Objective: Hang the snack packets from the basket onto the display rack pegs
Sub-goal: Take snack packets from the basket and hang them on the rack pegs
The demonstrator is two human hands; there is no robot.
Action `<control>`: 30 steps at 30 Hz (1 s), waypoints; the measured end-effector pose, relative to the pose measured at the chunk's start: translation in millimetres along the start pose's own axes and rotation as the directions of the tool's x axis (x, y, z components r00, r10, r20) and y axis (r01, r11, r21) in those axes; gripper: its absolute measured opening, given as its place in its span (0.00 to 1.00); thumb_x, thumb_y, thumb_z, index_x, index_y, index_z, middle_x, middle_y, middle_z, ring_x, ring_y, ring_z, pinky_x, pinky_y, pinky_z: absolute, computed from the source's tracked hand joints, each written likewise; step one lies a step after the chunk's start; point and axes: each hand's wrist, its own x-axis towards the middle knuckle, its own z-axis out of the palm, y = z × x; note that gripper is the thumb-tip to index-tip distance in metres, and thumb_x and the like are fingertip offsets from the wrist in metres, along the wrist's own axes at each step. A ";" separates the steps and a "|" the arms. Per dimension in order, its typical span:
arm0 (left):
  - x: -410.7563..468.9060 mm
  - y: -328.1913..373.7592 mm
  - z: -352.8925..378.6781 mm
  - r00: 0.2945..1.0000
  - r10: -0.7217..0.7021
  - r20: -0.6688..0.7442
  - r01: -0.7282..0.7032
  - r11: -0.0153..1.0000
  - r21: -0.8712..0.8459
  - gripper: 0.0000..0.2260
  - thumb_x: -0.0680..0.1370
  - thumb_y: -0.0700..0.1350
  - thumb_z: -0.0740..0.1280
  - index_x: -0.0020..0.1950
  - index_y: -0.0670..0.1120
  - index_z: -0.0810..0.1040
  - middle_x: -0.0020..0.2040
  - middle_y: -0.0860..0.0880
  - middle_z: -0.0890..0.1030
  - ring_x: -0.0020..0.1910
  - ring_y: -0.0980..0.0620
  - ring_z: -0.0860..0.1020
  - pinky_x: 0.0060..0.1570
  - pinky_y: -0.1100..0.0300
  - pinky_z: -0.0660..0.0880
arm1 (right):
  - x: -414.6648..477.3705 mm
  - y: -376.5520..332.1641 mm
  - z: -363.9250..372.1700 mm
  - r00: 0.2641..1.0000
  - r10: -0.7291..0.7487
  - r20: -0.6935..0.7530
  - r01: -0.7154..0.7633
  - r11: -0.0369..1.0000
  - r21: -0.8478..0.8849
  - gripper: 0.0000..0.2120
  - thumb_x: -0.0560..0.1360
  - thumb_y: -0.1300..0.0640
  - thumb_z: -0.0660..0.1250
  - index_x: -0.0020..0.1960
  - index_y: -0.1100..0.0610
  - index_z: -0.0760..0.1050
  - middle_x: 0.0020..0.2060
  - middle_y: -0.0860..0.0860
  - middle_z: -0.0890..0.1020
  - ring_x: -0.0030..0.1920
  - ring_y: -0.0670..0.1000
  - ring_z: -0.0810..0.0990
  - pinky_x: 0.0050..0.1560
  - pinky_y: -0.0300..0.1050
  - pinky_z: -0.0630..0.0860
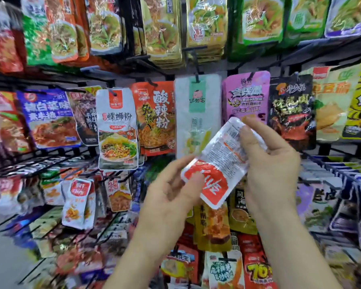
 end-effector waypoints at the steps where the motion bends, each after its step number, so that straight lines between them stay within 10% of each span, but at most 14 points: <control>1: -13.4 1.6 -2.1 0.995 -0.033 0.092 0.035 0.999 -0.024 0.22 0.69 0.43 0.73 0.60 0.61 0.77 0.53 0.54 0.84 0.49 0.54 0.83 0.45 0.62 0.78 | -7.5 2.8 2.6 1.000 0.009 -0.005 -0.009 1.000 0.013 0.08 0.74 0.56 0.72 0.52 0.50 0.83 0.50 0.52 0.86 0.45 0.52 0.83 0.48 0.49 0.81; 6: -57.3 4.0 -36.2 0.982 0.068 0.175 -0.106 0.970 0.218 0.41 0.68 0.33 0.72 0.64 0.76 0.65 0.53 0.60 0.82 0.48 0.56 0.83 0.47 0.64 0.77 | -53.1 19.7 20.3 0.984 0.166 0.067 -0.167 0.986 0.009 0.04 0.71 0.58 0.74 0.43 0.49 0.85 0.34 0.50 0.85 0.33 0.50 0.81 0.36 0.48 0.80; 11: -65.1 0.2 -93.1 0.951 0.294 0.094 -0.300 0.808 0.507 0.19 0.65 0.38 0.78 0.50 0.55 0.82 0.47 0.56 0.79 0.47 0.54 0.79 0.46 0.65 0.73 | -96.8 43.8 49.3 0.946 0.284 0.155 -0.265 0.955 -0.132 0.07 0.71 0.60 0.74 0.39 0.48 0.85 0.36 0.54 0.86 0.35 0.54 0.81 0.38 0.53 0.80; 16: -73.9 2.2 -148.8 0.942 0.336 0.002 -0.275 0.767 0.580 0.08 0.67 0.53 0.76 0.43 0.55 0.82 0.42 0.58 0.70 0.42 0.58 0.73 0.42 0.69 0.68 | -143.4 66.4 88.7 0.755 0.552 0.354 -0.448 0.829 -0.336 0.13 0.78 0.59 0.66 0.39 0.53 0.86 0.42 0.58 0.86 0.35 0.52 0.83 0.30 0.43 0.76; 23: -66.5 -14.4 -248.6 0.972 -0.194 -0.133 0.226 0.930 0.290 0.12 0.70 0.63 0.71 0.47 0.58 0.82 0.43 0.48 0.85 0.43 0.47 0.83 0.49 0.46 0.80 | -197.1 83.6 153.0 0.625 0.514 0.588 -0.329 0.856 -0.398 0.20 0.73 0.39 0.59 0.38 0.48 0.84 0.32 0.42 0.82 0.31 0.42 0.79 0.30 0.31 0.70; 30: -53.7 -38.3 -308.0 0.917 -0.387 -0.096 0.390 0.920 0.019 0.29 0.71 0.62 0.71 0.46 0.34 0.78 0.43 0.38 0.81 0.42 0.43 0.78 0.49 0.41 0.76 | -226.0 128.6 196.9 0.761 0.532 0.372 -0.407 0.837 -0.366 0.15 0.75 0.50 0.71 0.43 0.64 0.79 0.35 0.67 0.76 0.36 0.54 0.72 0.40 0.48 0.72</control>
